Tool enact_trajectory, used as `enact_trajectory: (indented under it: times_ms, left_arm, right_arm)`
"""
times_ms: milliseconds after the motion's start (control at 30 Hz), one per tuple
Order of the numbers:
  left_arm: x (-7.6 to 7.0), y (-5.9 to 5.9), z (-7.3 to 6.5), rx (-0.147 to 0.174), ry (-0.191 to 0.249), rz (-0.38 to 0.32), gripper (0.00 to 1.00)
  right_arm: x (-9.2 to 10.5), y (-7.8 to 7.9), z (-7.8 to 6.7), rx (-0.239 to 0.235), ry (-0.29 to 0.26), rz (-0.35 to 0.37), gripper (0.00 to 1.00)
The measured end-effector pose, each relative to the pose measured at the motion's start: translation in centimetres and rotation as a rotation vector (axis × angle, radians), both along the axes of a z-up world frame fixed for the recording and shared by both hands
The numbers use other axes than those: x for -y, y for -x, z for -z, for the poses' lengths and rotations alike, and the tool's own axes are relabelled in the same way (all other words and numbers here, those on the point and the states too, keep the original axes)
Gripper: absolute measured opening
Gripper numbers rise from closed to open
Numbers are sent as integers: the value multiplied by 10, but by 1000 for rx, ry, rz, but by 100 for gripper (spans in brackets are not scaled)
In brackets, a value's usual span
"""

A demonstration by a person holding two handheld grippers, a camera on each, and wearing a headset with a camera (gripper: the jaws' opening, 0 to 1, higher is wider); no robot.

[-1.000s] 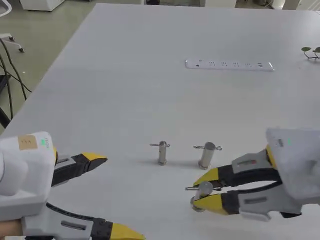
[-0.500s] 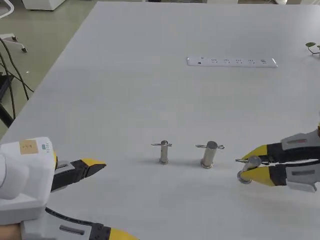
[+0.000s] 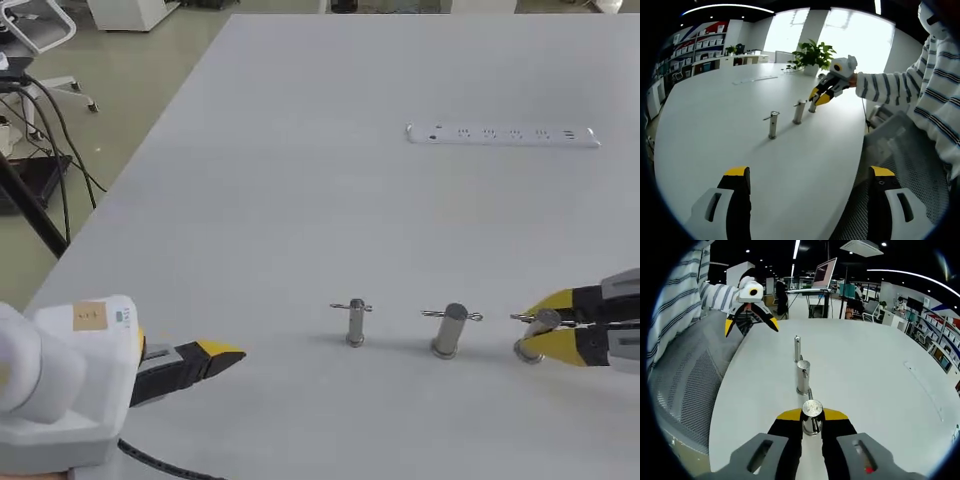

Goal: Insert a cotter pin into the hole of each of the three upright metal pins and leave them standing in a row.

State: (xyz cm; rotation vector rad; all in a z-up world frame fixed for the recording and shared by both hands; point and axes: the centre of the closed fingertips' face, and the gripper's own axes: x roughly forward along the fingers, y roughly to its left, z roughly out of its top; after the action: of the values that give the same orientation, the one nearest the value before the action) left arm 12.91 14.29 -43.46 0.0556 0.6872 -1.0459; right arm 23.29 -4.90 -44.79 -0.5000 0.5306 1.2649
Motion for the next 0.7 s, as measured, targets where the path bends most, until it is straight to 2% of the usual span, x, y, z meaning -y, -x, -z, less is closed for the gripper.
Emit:
enact_trajectory:
  times_ms: [167,200,467,533,633,700]
  left_arm:
    - [3,1,1,-4,1,6,97]
    - [3,1,2,-5,-2,8,97]
    - [2,1,1,-8,-10,11,97]
    - [2,1,0,-5,-8,8,97]
    - [1,-1,-1,-4,-5,-5,97]
    - [1,-1,-1,-6,0,-10,97]
  right_arm:
    - [7,-1,6,17,18,-23,8]
    - [7,0,5,4,3,-17,8]
    - [9,-2,5,9,-29,3,9]
    - [10,-3,4,30,-27,2,9]
    - [9,-5,3,25,-30,25,10]
    - [8,-7,-3,13,-73,61,15]
